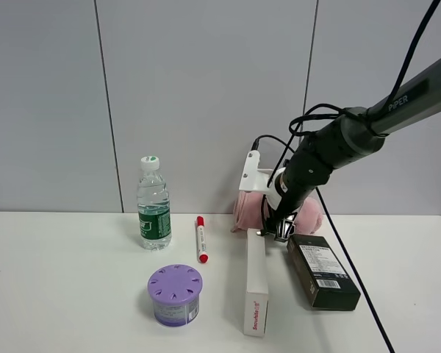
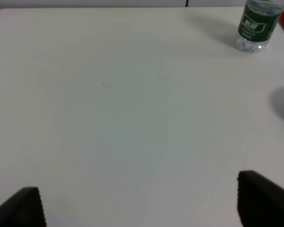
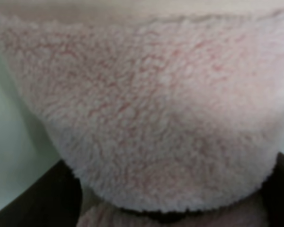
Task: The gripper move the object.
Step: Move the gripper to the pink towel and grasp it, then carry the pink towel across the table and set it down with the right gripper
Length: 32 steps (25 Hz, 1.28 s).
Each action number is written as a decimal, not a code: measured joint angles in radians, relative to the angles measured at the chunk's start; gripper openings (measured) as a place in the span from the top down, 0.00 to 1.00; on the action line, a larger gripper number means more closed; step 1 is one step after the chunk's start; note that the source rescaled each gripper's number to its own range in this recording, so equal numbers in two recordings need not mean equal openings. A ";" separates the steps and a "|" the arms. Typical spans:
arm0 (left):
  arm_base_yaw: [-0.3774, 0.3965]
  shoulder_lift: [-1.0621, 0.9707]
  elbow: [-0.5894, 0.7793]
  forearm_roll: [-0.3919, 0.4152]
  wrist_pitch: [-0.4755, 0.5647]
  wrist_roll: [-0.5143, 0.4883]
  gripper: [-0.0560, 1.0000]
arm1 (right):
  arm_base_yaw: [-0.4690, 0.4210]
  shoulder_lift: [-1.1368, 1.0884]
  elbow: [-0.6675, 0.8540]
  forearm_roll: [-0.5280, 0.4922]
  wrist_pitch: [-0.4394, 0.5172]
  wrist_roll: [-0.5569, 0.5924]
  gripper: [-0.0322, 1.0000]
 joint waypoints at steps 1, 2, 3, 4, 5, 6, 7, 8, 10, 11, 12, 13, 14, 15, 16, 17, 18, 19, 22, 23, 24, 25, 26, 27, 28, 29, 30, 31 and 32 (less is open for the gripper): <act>0.000 0.000 0.000 0.000 0.000 0.000 0.00 | -0.001 0.000 0.000 0.000 -0.007 0.000 0.46; 0.000 0.000 0.000 0.000 0.000 0.000 0.00 | -0.001 0.000 0.000 0.000 -0.010 0.000 0.49; 0.000 0.000 0.000 0.000 0.000 0.000 0.00 | -0.001 0.000 0.000 0.000 -0.014 0.000 0.51; 0.000 0.000 0.000 0.000 0.000 0.000 0.00 | -0.001 0.001 0.000 0.000 -0.023 0.000 0.54; 0.000 0.000 0.000 0.000 0.000 0.000 0.00 | -0.001 0.001 0.000 0.000 -0.032 0.002 0.56; 0.000 0.000 0.000 0.000 0.000 0.000 0.00 | -0.001 0.005 0.000 0.000 -0.036 0.002 0.58; 0.000 0.000 0.000 0.000 0.000 0.000 0.00 | -0.001 0.009 -0.001 0.000 -0.037 0.003 0.60; 0.000 0.000 0.000 0.000 0.000 0.000 0.00 | -0.002 0.012 -0.001 -0.006 -0.039 0.003 0.61; 0.000 0.000 0.000 0.000 0.000 0.000 0.00 | -0.002 0.020 -0.002 -0.009 -0.041 0.003 0.62; 0.000 0.000 0.000 0.000 0.000 0.000 0.00 | -0.002 0.022 -0.004 -0.010 -0.043 0.003 0.62; 0.000 0.000 0.000 0.000 0.000 0.000 0.00 | -0.003 0.023 -0.006 -0.010 -0.046 0.003 0.63; 0.000 0.000 0.000 0.000 0.000 0.000 0.00 | -0.003 0.024 -0.006 -0.010 -0.048 0.003 0.63; 0.000 0.000 0.000 0.000 0.000 0.000 0.00 | -0.003 0.025 -0.006 -0.010 -0.048 0.003 0.63; 0.000 0.000 0.000 0.000 0.000 0.000 0.00 | -0.003 0.025 -0.006 -0.010 -0.049 0.003 0.65; 0.000 0.000 0.000 0.000 0.000 0.000 0.00 | -0.003 0.025 -0.007 -0.010 -0.049 0.003 0.69; 0.000 0.000 0.000 0.000 0.000 0.000 0.00 | -0.003 0.025 -0.008 -0.011 -0.049 0.004 0.75; 0.000 0.000 0.000 0.000 0.000 0.000 0.00 | -0.003 0.025 -0.009 -0.012 -0.049 0.004 0.81; 0.000 0.000 0.000 0.000 0.000 0.000 0.00 | -0.003 0.025 -0.009 -0.013 -0.049 0.004 0.89; 0.000 0.000 0.000 0.000 0.000 0.000 0.00 | -0.003 0.025 -0.009 -0.013 -0.046 0.005 0.97; 0.000 0.000 0.000 0.000 0.000 0.000 0.00 | -0.003 0.025 -0.009 -0.013 -0.040 0.005 0.97; 0.000 0.000 0.000 0.000 0.000 0.000 0.00 | -0.003 0.025 -0.010 -0.013 -0.033 0.009 0.97; 0.000 0.000 0.000 0.000 0.000 0.000 0.00 | -0.003 0.025 -0.011 -0.013 -0.028 0.014 0.97; 0.000 0.000 0.000 0.000 0.000 0.000 0.00 | -0.002 0.025 -0.011 -0.013 -0.022 0.023 0.97; 0.000 0.000 0.000 0.000 0.000 0.000 0.00 | -0.002 0.023 -0.011 -0.014 -0.015 0.035 0.97; 0.000 0.000 0.000 0.000 0.000 0.000 0.00 | -0.002 0.020 -0.011 -0.014 -0.006 0.052 0.97; 0.000 0.000 0.000 0.000 0.000 0.000 0.00 | -0.002 0.014 -0.011 -0.014 0.002 0.072 0.97; 0.000 0.000 0.000 0.000 0.000 0.000 0.00 | -0.002 0.007 -0.010 -0.013 0.018 0.090 0.97; 0.000 0.000 0.000 0.000 0.000 0.000 0.00 | -0.002 -0.002 -0.009 -0.009 0.033 0.112 0.97; 0.000 0.000 0.000 0.000 0.000 0.000 0.00 | -0.002 -0.013 -0.008 -0.006 0.049 0.130 0.97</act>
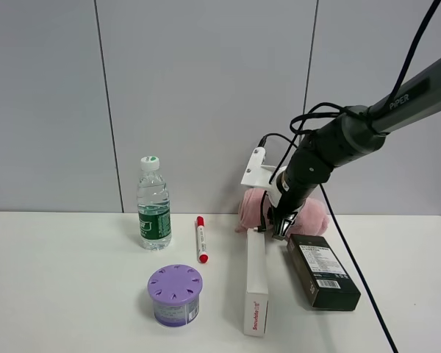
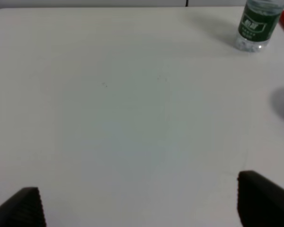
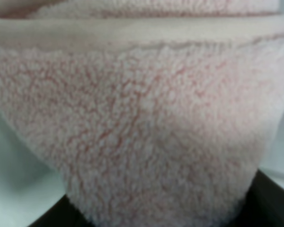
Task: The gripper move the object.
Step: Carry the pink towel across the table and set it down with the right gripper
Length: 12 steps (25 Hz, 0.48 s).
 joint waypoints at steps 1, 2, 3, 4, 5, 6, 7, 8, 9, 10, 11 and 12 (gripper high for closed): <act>0.000 0.000 0.000 0.000 0.000 0.000 0.00 | 0.000 -0.010 0.002 0.003 0.013 0.010 0.97; 0.000 0.000 0.000 0.000 0.000 0.000 0.00 | 0.000 -0.024 0.002 0.013 0.023 0.014 0.97; 0.000 0.000 0.000 0.000 0.000 0.000 0.00 | 0.000 -0.040 0.002 0.026 0.027 0.017 0.97; 0.000 0.000 0.000 0.000 0.000 0.000 0.00 | 0.000 -0.056 0.002 0.035 0.028 0.022 0.97; 0.000 0.000 0.000 0.000 0.000 0.000 0.00 | 0.000 -0.070 0.002 0.046 0.030 0.024 0.97; 0.000 0.000 0.000 0.000 0.000 0.000 0.00 | 0.000 -0.084 0.002 0.055 0.031 0.025 0.97; 0.000 0.000 0.000 0.000 0.000 0.000 0.00 | 0.000 -0.097 0.002 0.063 0.037 0.025 0.97; 0.000 0.000 0.000 0.000 0.000 0.000 0.00 | 0.000 -0.109 0.002 0.075 0.047 0.025 0.97; 0.000 0.000 0.000 0.000 0.000 0.000 0.00 | 0.000 -0.120 0.002 0.093 0.056 0.025 0.97; 0.000 0.000 0.000 0.000 0.000 0.000 0.00 | 0.000 -0.133 0.002 0.121 0.064 0.025 0.97; 0.000 0.000 0.000 0.000 0.000 0.000 0.00 | 0.000 -0.150 0.002 0.155 0.079 0.025 0.97; 0.000 0.000 0.000 0.000 0.000 0.000 0.00 | 0.000 -0.165 0.002 0.202 0.098 0.025 0.97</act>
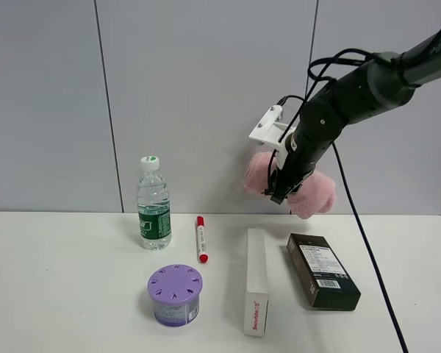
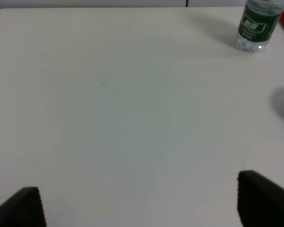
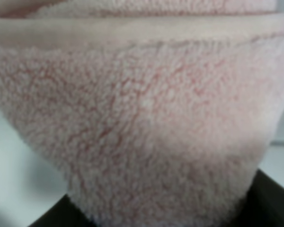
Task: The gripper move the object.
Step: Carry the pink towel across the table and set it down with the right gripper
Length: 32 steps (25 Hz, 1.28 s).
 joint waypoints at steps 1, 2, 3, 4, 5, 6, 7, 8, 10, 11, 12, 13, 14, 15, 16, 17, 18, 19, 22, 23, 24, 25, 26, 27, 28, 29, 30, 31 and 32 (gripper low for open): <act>0.000 0.000 0.000 0.000 0.000 0.000 0.00 | 0.000 -0.023 0.000 0.051 0.017 0.000 0.97; 0.000 0.000 0.000 0.000 0.000 0.000 0.00 | 0.000 -0.048 0.000 0.105 0.045 0.000 0.97; 0.000 0.000 0.000 0.000 0.000 0.000 0.00 | 0.000 -0.077 0.000 0.148 0.075 0.002 0.97; 0.000 0.000 0.000 0.000 0.000 0.000 0.00 | 0.000 -0.102 0.000 0.196 0.101 0.004 0.97; 0.000 0.000 0.000 0.000 0.000 0.000 0.00 | 0.001 -0.135 0.000 0.237 0.135 0.005 0.97; 0.000 0.000 0.000 0.000 0.000 0.000 0.00 | 0.004 -0.169 0.000 0.273 0.170 0.005 0.97; 0.000 0.000 0.000 0.000 0.000 0.000 0.00 | 0.009 -0.198 0.000 0.301 0.204 0.007 0.97; 0.000 0.000 0.000 0.000 0.000 0.000 0.00 | 0.016 -0.234 0.000 0.337 0.230 0.011 0.97; 0.000 0.000 0.000 0.000 0.000 0.000 0.00 | 0.036 -0.304 0.000 0.424 0.274 0.045 0.97; 0.000 0.000 0.000 0.000 0.000 0.000 0.00 | 0.046 -0.331 0.000 0.484 0.286 0.063 0.97; 0.000 0.000 0.000 0.000 0.000 0.000 0.00 | 0.060 -0.361 0.000 0.549 0.295 0.080 0.97; 0.000 0.000 0.000 0.000 0.000 0.000 0.00 | 0.078 -0.387 0.000 0.614 0.299 0.089 0.97; 0.000 0.000 0.000 0.000 0.000 0.000 0.00 | 0.096 -0.408 0.000 0.665 0.300 0.094 0.97; 0.000 0.000 0.000 0.000 0.000 0.000 0.00 | 0.121 -0.422 0.000 0.720 0.300 0.095 0.97; 0.000 0.000 0.000 0.000 0.000 0.000 0.00 | 0.148 -0.434 0.000 0.768 0.300 0.096 0.97; 0.000 0.000 0.000 0.000 0.000 0.000 0.00 | 0.178 -0.440 0.000 0.806 0.300 0.097 0.97; 0.000 0.000 0.000 0.000 0.000 0.000 0.00 | 0.205 -0.442 0.000 0.852 0.300 0.097 0.97; 0.000 0.000 0.000 0.000 0.000 0.000 0.00 | 0.238 -0.442 0.000 0.894 0.299 0.100 0.97; 0.000 0.000 0.000 0.000 0.000 0.000 0.00 | 0.339 -0.431 0.000 0.998 0.274 0.104 0.97; 0.000 0.000 0.000 0.000 0.000 0.000 0.00 | 0.373 -0.424 0.000 1.034 0.255 0.104 0.97; 0.000 0.000 0.000 0.000 0.000 0.000 0.00 | 0.403 -0.416 0.000 1.068 0.233 0.104 0.97; 0.000 0.000 0.000 0.000 0.000 0.000 0.00 | 0.426 -0.410 0.000 1.093 0.206 0.104 0.97; 0.000 0.000 0.000 0.000 0.000 0.000 0.00 | 0.451 -0.403 0.000 1.119 0.179 0.105 0.97; 0.000 0.000 0.000 0.000 0.000 0.000 0.00 | 0.473 -0.396 0.000 1.141 0.146 0.105 0.97; 0.000 0.000 0.000 0.000 0.000 0.000 0.00 | 0.490 -0.391 0.000 1.154 0.110 0.113 0.97; 0.000 0.000 0.000 0.000 0.000 0.000 0.00 | 0.507 -0.385 0.000 1.168 0.083 0.118 0.97; 0.000 0.000 0.000 0.000 0.000 0.000 0.00 | 0.521 -0.380 0.000 1.176 0.053 0.130 0.97; 0.000 0.000 0.000 0.000 0.000 0.000 0.00 | 0.530 -0.371 0.000 1.185 0.029 0.149 0.97; 0.000 0.000 0.000 0.000 0.000 0.000 0.00 | 0.536 -0.361 0.000 1.186 0.010 0.176 0.97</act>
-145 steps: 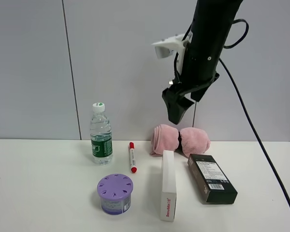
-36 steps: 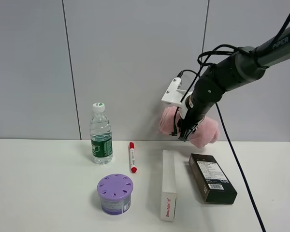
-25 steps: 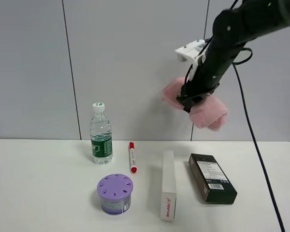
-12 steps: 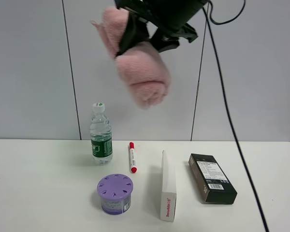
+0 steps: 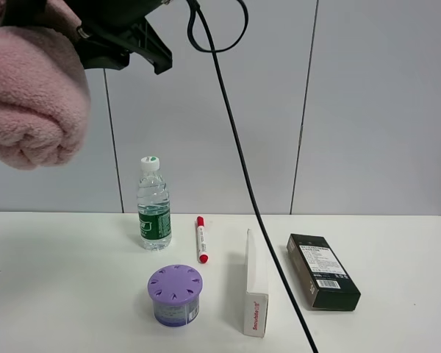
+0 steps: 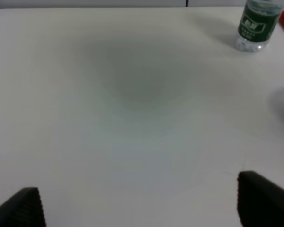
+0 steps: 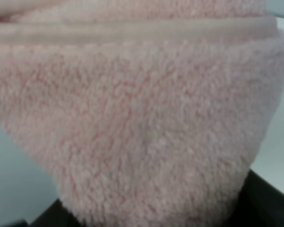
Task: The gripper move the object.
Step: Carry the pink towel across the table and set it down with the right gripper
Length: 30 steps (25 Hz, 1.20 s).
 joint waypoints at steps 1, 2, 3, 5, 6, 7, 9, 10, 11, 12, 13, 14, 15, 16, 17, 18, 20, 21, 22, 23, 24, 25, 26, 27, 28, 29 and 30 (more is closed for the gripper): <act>0.000 0.000 0.000 0.000 0.000 0.000 0.00 | 0.001 0.012 0.000 0.001 -0.012 0.025 0.97; 0.000 0.000 0.000 0.000 0.000 0.000 0.00 | 0.001 0.031 0.000 0.001 -0.024 0.062 0.97; 0.000 0.000 0.000 0.000 0.000 0.000 0.00 | 0.001 0.054 0.000 0.001 -0.034 0.100 0.97; 0.000 0.000 0.000 0.000 0.000 0.000 0.00 | 0.004 0.101 0.000 -0.010 -0.036 0.161 0.97; 0.000 0.000 0.000 0.000 0.000 0.000 0.00 | 0.009 0.126 0.000 -0.023 -0.040 0.189 0.97; 0.000 0.000 0.000 0.000 0.000 0.000 0.00 | 0.016 0.149 0.000 -0.031 -0.047 0.207 0.97; 0.000 0.000 0.000 0.000 0.000 0.000 0.00 | 0.035 0.179 0.000 -0.046 -0.061 0.224 0.97; 0.000 0.000 0.000 0.000 0.000 0.000 0.00 | 0.043 0.190 -0.003 -0.052 -0.062 0.225 0.97; 0.000 0.000 0.000 0.000 0.000 -0.001 0.00 | 0.050 0.202 -0.009 -0.054 -0.062 0.230 0.97; 0.000 0.000 0.000 0.000 0.000 -0.001 0.00 | 0.053 0.217 -0.019 -0.054 -0.065 0.237 0.97; 0.000 0.000 0.000 0.000 0.000 -0.001 0.00 | 0.055 0.233 -0.029 -0.054 -0.074 0.257 0.97; 0.000 0.000 0.000 0.000 0.000 -0.001 0.00 | 0.055 0.250 -0.035 -0.054 -0.088 0.285 0.97; 0.000 0.000 0.000 0.000 0.000 -0.001 0.00 | 0.055 0.264 -0.037 -0.055 -0.099 0.315 0.97; 0.000 0.000 0.000 0.000 0.000 -0.001 0.00 | 0.055 0.281 -0.038 -0.056 -0.111 0.358 0.97; 0.000 0.000 0.000 0.000 0.000 -0.001 0.00 | 0.055 0.297 -0.039 -0.060 -0.113 0.405 0.97; 0.000 0.000 0.000 0.000 0.000 -0.001 0.00 | 0.055 0.310 -0.039 -0.066 -0.114 0.454 0.97; 0.000 0.000 0.000 0.000 0.000 -0.001 0.00 | 0.055 0.333 -0.039 -0.091 -0.114 0.535 0.97; 0.000 0.000 0.000 0.000 0.000 -0.001 0.00 | 0.055 0.341 -0.039 -0.107 -0.113 0.571 0.97; 0.000 0.000 0.000 0.000 0.000 -0.001 0.00 | 0.055 0.345 -0.039 -0.130 -0.112 0.594 0.97; 0.000 0.000 0.000 0.000 0.000 -0.001 0.00 | 0.055 0.347 -0.039 -0.155 -0.112 0.620 0.97; 0.000 0.000 0.000 0.000 0.000 -0.001 0.00 | 0.055 0.348 -0.039 -0.182 -0.108 0.647 0.97; 0.000 0.000 0.000 0.000 0.000 -0.001 0.00 | 0.054 0.348 -0.039 -0.204 -0.101 0.680 0.97; 0.000 0.000 0.000 0.000 0.000 0.000 0.00 | 0.051 0.348 -0.039 -0.236 -0.098 0.710 0.97; 0.000 0.000 0.000 0.000 0.000 0.000 0.00 | 0.048 0.348 -0.039 -0.273 -0.085 0.750 0.97; 0.000 0.000 0.000 0.000 0.000 0.000 0.00 | 0.042 0.348 -0.039 -0.311 -0.069 0.791 0.97; 0.000 0.000 0.000 0.000 0.000 0.000 0.00 | 0.037 0.348 -0.039 -0.363 -0.054 0.837 0.97; 0.000 0.000 0.000 0.000 0.000 0.000 0.00 | 0.030 0.348 -0.039 -0.425 -0.033 0.878 0.97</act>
